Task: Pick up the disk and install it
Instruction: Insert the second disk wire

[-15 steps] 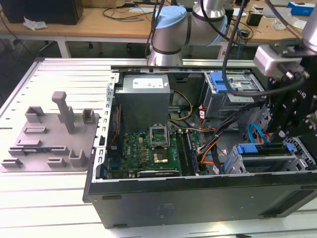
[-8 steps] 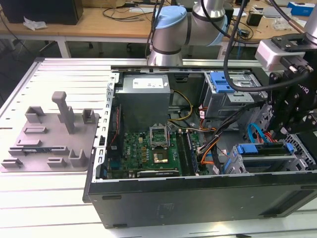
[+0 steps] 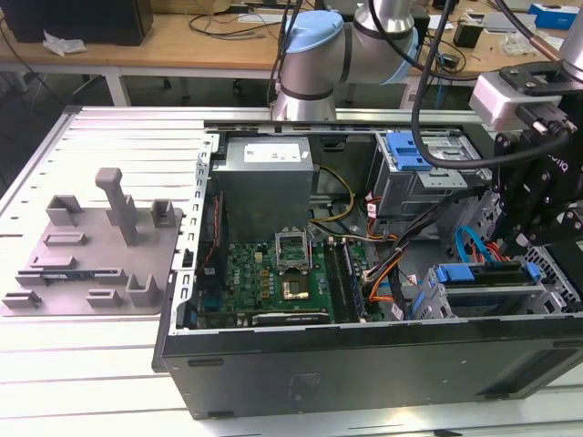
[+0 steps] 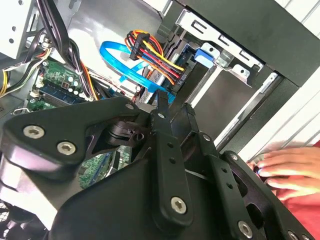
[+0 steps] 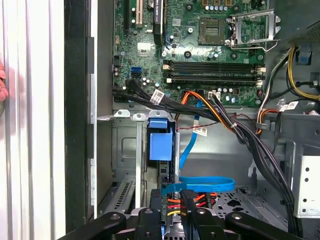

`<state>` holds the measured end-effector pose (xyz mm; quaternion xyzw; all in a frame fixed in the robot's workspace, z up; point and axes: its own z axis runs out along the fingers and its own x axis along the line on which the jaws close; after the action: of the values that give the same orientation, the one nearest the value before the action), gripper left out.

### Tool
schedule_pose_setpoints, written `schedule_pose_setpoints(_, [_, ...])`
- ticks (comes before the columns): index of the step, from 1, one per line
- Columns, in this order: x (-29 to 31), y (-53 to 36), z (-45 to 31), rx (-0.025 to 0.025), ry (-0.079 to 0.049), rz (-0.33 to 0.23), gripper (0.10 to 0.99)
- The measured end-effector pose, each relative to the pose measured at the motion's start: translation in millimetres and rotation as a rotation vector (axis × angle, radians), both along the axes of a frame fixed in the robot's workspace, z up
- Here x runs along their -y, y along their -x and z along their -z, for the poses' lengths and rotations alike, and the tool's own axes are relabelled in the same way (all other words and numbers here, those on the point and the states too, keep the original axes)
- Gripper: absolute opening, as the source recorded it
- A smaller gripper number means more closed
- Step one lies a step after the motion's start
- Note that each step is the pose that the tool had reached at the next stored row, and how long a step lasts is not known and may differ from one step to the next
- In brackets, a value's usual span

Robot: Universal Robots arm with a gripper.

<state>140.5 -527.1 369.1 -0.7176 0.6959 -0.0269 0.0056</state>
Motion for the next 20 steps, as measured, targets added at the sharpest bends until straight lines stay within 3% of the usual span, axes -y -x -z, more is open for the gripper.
schedule_pose_setpoints(11, [-0.5, 0.0, -0.1, 0.0, 0.001, -0.005, 0.298])
schedule_pose_setpoints(20, [-8.9, 4.5, 0.0, -0.0001, 0.034, -0.005, 0.298])
